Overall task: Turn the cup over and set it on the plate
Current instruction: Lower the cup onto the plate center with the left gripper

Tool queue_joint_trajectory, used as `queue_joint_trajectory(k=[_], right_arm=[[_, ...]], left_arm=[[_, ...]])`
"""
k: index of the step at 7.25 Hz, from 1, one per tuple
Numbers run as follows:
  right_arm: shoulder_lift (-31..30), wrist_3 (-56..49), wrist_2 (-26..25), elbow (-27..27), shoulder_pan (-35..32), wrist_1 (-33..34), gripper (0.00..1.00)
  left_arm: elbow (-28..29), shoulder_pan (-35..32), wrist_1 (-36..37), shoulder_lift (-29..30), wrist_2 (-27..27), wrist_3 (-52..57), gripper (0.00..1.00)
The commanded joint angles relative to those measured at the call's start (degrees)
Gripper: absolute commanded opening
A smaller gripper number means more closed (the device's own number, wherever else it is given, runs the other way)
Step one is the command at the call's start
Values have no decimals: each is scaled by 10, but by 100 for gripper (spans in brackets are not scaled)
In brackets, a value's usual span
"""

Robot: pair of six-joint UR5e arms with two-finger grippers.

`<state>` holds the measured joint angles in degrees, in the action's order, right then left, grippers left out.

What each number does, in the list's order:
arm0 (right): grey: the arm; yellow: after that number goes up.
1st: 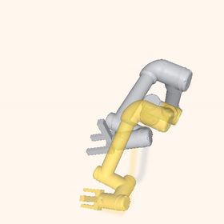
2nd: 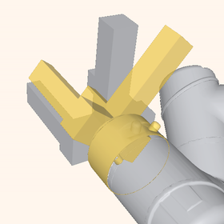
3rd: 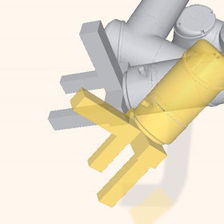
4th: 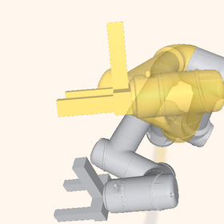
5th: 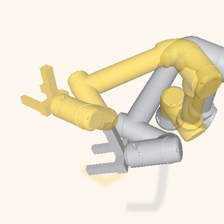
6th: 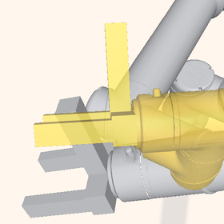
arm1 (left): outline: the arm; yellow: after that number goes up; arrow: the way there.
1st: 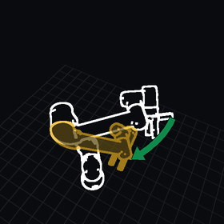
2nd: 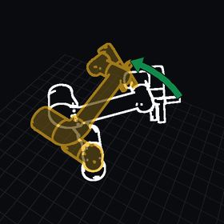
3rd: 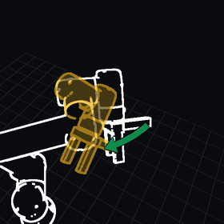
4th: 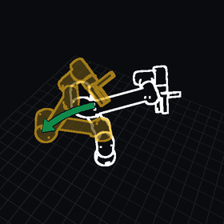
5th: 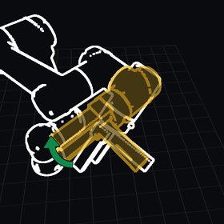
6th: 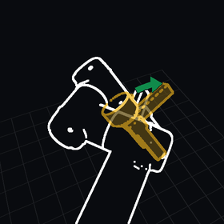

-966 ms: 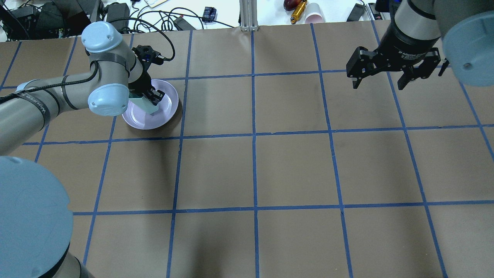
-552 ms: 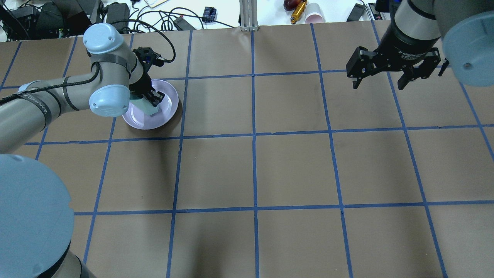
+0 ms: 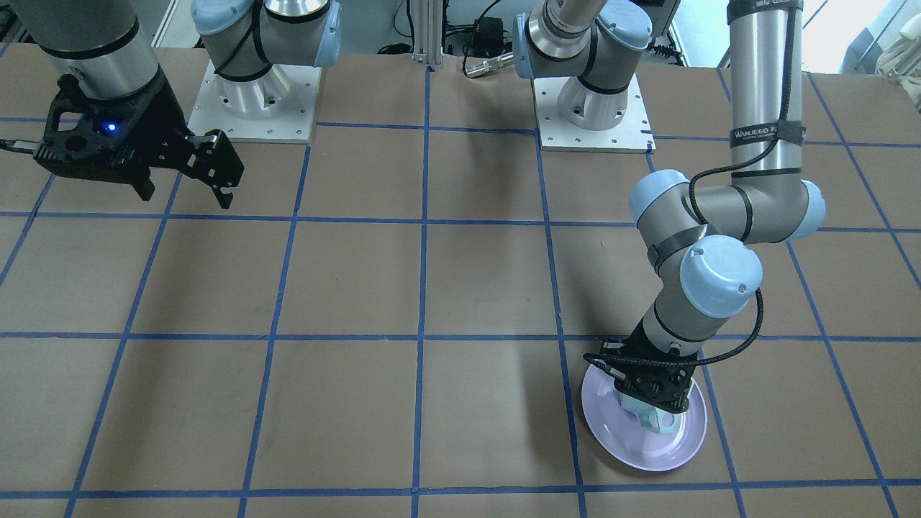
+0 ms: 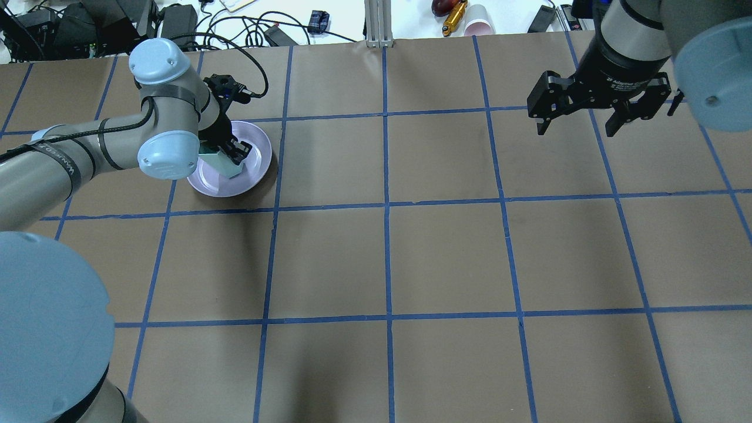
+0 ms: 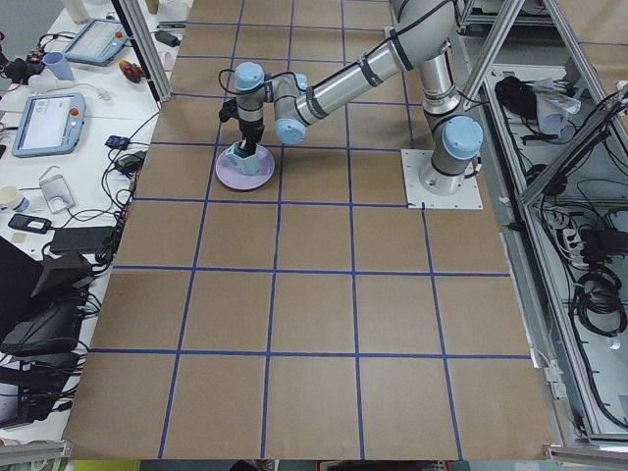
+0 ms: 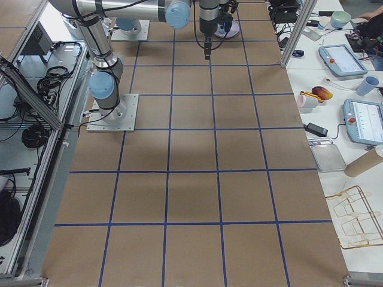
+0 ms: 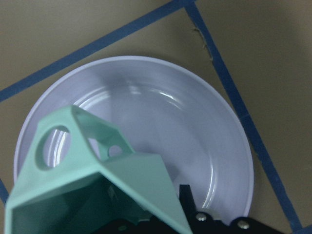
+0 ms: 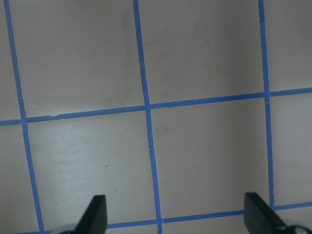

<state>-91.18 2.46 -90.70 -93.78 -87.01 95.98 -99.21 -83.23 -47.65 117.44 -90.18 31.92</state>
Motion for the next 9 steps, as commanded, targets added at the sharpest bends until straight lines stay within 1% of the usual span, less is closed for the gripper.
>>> queue_joint_trajectory(k=[1, 2, 3, 4, 6, 9], right_arm=[[0, 0, 0, 0, 0, 0, 100], [0, 0, 0, 0, 0, 0, 100], [0, 0, 0, 0, 0, 0, 100], [0, 0, 0, 0, 0, 0, 100], [0, 0, 1, 0, 0, 0, 100], [0, 0, 0, 0, 0, 0, 100]], left_arm=[[-4, 0, 5, 2, -1, 2, 10], [-4, 0, 5, 2, -1, 2, 37], [-4, 0, 5, 2, 0, 1, 89], [-5, 0, 4, 4, -1, 2, 100], [-4, 0, 4, 5, -2, 2, 100], [-5, -9, -11, -26, 1, -5, 100]])
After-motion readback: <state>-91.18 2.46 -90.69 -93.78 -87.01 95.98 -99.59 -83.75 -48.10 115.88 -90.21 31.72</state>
